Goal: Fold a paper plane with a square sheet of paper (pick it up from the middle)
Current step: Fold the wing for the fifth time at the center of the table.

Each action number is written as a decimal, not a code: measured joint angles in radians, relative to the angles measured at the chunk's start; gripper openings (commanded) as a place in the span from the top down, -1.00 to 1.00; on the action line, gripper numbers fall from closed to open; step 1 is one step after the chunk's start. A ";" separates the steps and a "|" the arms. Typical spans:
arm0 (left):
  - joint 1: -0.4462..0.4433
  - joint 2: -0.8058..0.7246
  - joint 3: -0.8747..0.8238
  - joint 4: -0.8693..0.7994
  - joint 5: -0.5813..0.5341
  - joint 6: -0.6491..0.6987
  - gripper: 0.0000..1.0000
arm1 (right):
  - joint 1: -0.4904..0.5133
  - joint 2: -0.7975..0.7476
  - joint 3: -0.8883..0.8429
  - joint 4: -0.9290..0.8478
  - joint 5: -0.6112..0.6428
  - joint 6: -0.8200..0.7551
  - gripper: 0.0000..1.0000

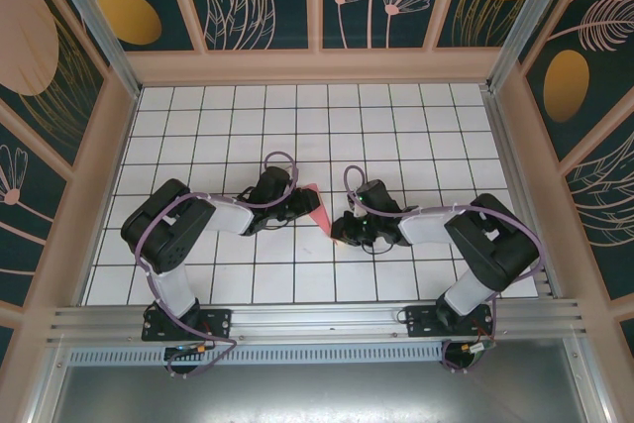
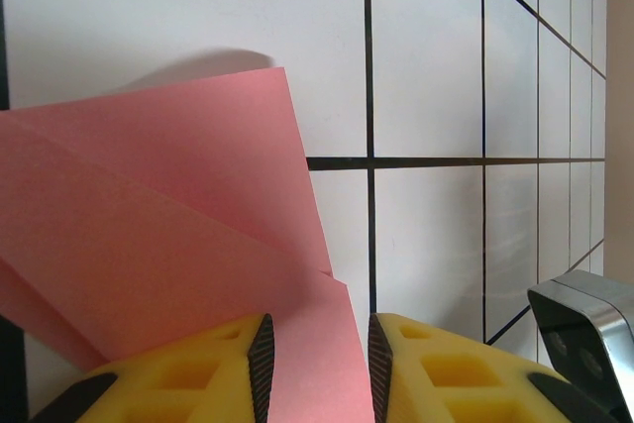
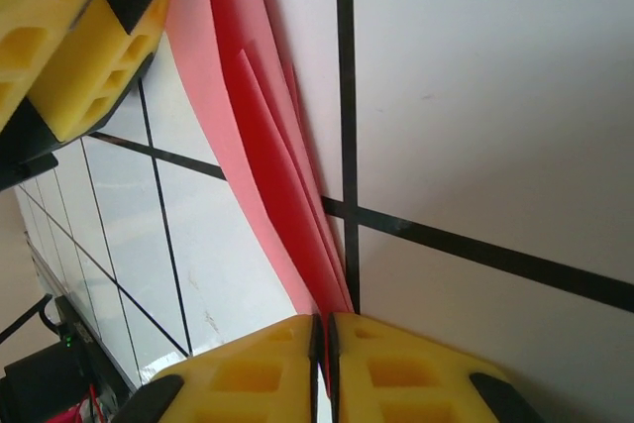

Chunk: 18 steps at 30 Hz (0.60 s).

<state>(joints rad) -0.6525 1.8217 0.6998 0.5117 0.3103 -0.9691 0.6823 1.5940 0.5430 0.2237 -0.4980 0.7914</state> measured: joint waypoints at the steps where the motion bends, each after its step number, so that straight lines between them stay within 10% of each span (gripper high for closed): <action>1: 0.000 0.000 0.000 0.000 0.000 0.000 0.34 | 0.000 0.004 0.000 0.001 0.000 -0.001 0.85; 8: 0.000 0.002 0.002 -0.002 0.000 0.000 0.35 | -0.014 0.029 -0.021 0.072 -0.045 0.037 1.00; 18: 0.000 0.003 0.008 -0.011 0.002 0.008 0.36 | -0.012 -0.043 -0.018 -0.024 -0.001 0.002 0.57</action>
<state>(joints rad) -0.6521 1.8252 0.7078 0.5011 0.3119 -0.9615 0.6701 1.5509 0.5251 0.2001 -0.4992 0.7929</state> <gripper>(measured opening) 0.321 0.210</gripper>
